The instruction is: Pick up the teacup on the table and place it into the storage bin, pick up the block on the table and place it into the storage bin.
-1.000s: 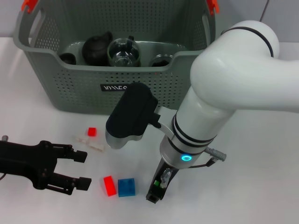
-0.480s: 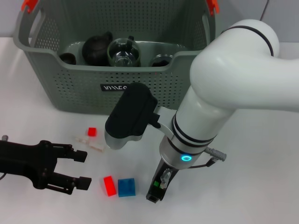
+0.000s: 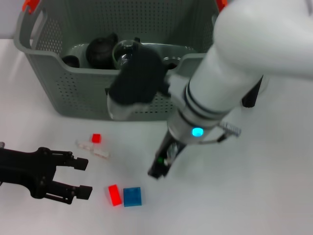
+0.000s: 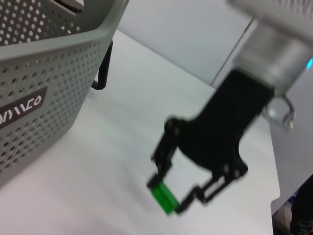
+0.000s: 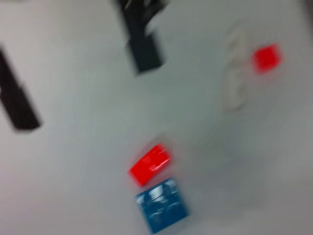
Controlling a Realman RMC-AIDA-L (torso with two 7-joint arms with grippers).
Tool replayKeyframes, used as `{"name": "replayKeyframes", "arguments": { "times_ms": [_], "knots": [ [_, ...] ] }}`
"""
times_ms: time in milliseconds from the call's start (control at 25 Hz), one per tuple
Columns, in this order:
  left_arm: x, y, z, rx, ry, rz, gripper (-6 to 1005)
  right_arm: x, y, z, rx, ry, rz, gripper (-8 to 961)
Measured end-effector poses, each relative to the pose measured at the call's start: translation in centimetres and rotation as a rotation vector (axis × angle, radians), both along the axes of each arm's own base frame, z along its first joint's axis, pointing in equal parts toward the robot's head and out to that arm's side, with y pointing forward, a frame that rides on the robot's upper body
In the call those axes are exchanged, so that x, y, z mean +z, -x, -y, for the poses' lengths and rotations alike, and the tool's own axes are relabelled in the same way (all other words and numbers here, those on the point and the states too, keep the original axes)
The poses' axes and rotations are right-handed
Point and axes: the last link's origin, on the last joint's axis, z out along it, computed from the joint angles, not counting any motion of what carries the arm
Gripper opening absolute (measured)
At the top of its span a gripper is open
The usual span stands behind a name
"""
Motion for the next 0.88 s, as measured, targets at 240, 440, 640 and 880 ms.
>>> {"name": "replayKeyframes", "arguments": {
  "times_ms": [240,440,640,880],
  "knots": [
    [0.4,0.2,0.0,0.007,-0.013,0.005,875,4.3,4.3,-2.1,0.035,-0.064,-0.137,432],
    [0.5,0.2,0.1,0.002,-0.014,0.007,875,8.5,8.3,-4.1,0.104,-0.145,-0.278,431],
    [0.5,0.1,0.0,-0.002,-0.014,0.007,876,11.8,9.6,-7.9,0.129,-0.280,-0.383,430],
    [0.5,0.0,-0.1,-0.005,-0.014,0.007,875,13.7,6.8,-12.5,0.059,-0.429,-0.357,432]
  ]
}}
